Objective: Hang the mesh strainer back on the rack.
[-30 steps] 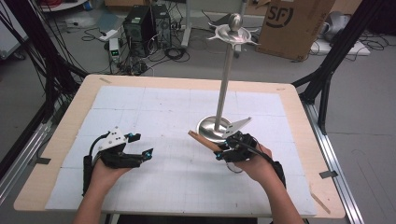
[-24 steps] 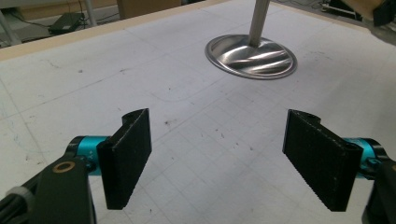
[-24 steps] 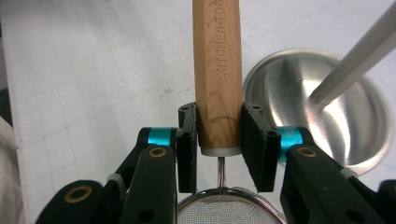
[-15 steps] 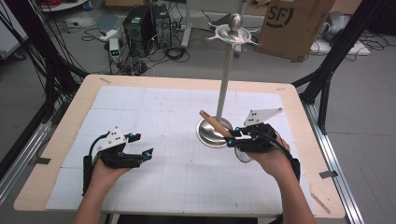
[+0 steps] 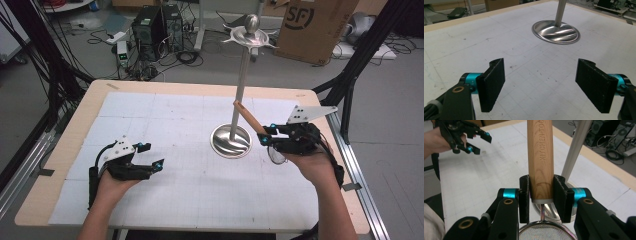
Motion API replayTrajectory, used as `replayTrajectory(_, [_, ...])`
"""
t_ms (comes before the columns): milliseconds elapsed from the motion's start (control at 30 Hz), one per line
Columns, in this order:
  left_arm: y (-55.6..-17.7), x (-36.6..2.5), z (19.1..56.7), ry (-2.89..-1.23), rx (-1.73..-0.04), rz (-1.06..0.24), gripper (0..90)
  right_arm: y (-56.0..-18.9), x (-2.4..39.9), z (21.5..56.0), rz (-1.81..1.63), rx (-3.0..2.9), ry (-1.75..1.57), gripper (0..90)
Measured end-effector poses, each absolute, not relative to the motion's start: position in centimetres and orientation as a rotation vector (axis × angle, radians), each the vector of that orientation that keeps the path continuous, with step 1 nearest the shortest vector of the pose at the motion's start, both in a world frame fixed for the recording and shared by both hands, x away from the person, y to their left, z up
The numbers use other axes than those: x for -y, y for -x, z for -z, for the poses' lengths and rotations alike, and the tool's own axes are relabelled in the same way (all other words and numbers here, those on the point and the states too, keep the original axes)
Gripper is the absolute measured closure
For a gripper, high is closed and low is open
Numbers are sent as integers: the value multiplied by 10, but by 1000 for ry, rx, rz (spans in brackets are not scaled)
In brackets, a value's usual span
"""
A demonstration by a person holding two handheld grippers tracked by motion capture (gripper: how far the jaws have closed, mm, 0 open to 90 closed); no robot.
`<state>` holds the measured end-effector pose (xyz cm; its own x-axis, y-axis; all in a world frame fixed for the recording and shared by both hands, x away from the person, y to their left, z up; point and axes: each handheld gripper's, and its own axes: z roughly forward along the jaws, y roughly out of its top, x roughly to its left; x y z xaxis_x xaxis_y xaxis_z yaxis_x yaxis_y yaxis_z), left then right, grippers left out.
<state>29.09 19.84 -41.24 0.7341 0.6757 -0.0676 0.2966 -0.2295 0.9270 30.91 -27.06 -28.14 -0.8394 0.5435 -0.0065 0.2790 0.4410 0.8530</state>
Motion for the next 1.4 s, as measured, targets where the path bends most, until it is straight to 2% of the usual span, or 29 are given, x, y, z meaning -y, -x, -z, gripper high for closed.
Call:
replayTrajectory(800, [-291, -197, 413, -1814, -764, -413, 243, -307, 311, 205, -1485, -2197, -667, 683])
replayTrajectory(1400, [-291, -197, 413, -1813, -761, -409, 243, -321, 323, 179, -1495, -2112, -713, 683])
